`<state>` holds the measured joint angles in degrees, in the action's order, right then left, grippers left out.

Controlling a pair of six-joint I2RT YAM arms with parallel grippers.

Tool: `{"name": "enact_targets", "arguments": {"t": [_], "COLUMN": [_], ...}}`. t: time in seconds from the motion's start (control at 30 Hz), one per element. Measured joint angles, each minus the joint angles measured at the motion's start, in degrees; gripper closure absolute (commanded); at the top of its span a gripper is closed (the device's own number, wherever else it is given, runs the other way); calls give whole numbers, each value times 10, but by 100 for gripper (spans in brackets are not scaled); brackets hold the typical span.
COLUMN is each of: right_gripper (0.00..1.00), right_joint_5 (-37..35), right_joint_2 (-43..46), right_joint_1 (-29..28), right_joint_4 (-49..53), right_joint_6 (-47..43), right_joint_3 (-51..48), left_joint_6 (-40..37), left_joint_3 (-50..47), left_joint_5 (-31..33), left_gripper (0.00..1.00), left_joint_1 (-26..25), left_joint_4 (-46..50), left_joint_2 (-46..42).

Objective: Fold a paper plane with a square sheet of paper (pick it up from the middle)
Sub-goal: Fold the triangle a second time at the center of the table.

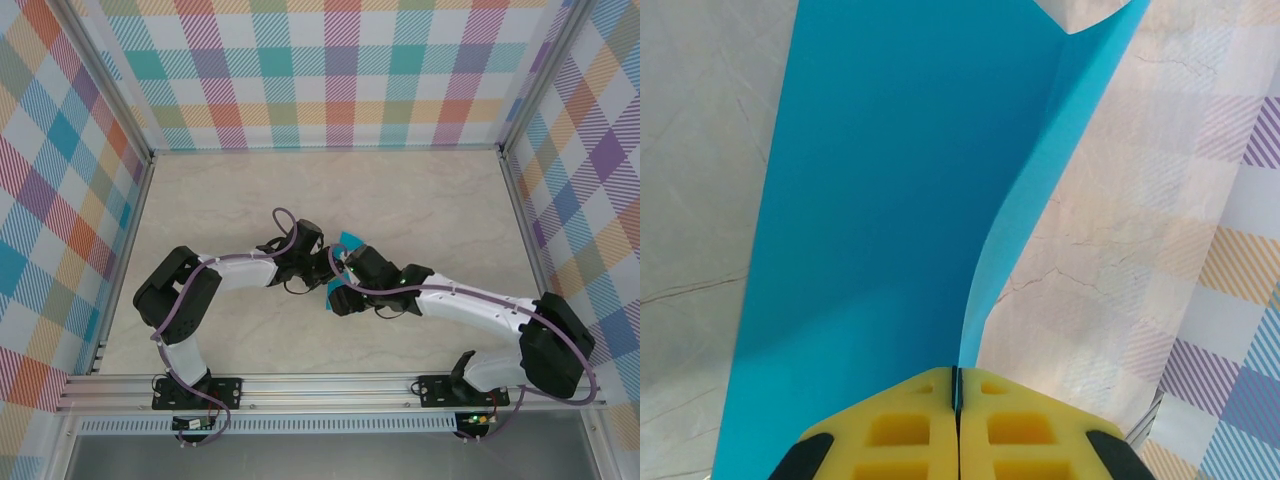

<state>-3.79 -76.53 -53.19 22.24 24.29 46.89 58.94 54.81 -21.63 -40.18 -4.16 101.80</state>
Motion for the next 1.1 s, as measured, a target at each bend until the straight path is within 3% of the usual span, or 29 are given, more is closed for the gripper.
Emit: {"name": "enact_targets", "arguments": {"t": [0.43, 0.67, 1.1], "right_gripper": [39, 60, 88], "right_joint_5": [-94, -125, -151], "right_joint_2": [-76, -82, -56], "right_joint_1": [-55, -58, -58], "right_joint_4": [-16, -16, -12], "right_joint_6": [-10, -7, 5], "right_joint_3": [26, 28, 22], "left_joint_6": [0, 0, 0], "left_joint_3": [5, 5, 5], "left_joint_5": [-4, -5, -4], "left_gripper": [95, 94, 94], "left_joint_1": [2, 2, 2], "left_joint_4": [11, 10, 11], "left_joint_2": [0, 0, 0]}}
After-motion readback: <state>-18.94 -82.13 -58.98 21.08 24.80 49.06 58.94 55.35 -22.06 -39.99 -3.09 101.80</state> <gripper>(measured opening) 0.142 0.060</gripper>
